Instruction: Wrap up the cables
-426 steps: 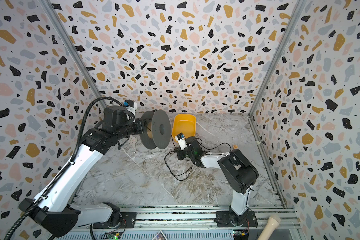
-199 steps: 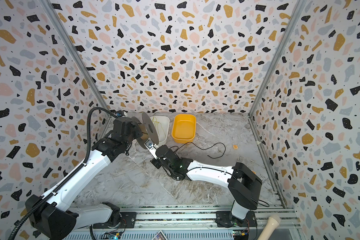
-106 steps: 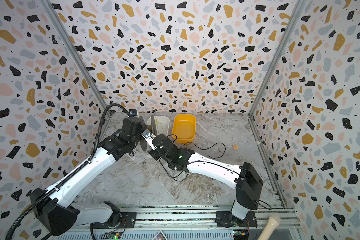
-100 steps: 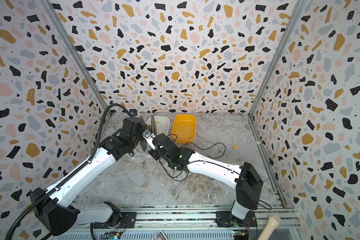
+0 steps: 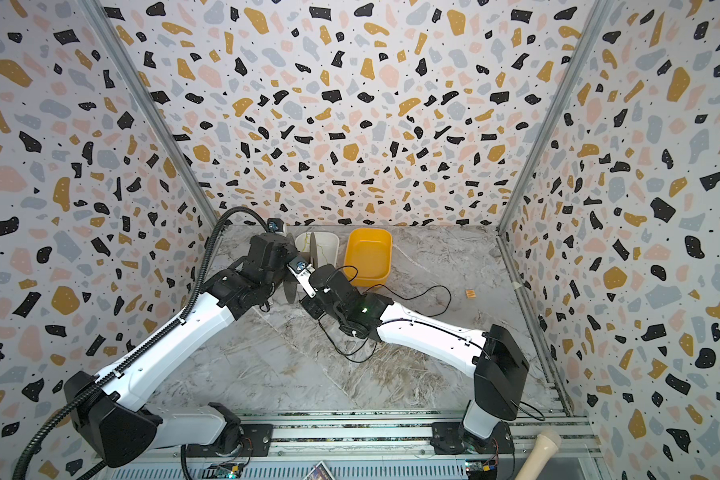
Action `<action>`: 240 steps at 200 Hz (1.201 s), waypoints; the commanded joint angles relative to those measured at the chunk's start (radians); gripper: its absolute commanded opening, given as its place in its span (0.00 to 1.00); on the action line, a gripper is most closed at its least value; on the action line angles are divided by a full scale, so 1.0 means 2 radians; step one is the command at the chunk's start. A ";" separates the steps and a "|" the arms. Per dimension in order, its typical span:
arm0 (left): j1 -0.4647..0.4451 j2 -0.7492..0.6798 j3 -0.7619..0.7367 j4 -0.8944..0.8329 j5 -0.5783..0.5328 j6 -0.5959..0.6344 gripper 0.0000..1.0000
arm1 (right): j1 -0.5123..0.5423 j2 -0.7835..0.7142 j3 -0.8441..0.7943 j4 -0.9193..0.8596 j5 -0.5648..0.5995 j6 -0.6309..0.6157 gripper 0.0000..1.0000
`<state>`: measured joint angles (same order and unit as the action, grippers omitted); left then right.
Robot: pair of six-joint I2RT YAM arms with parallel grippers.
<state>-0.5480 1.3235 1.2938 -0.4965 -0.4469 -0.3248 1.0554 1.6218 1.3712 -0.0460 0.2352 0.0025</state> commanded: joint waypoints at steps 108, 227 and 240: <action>-0.002 0.044 0.096 -0.104 0.039 0.003 0.00 | -0.025 -0.071 -0.121 0.116 0.046 0.012 0.08; -0.001 0.043 0.147 -0.128 0.017 0.019 0.00 | -0.045 -0.141 -0.210 0.138 -0.086 0.036 0.70; -0.001 0.042 0.155 -0.130 0.017 0.021 0.00 | -0.058 -0.146 -0.227 0.140 -0.107 0.047 0.71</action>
<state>-0.5537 1.4471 1.5425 -0.7998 -0.3836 -0.2996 0.9806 1.3659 0.9558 0.2176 0.1055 0.0471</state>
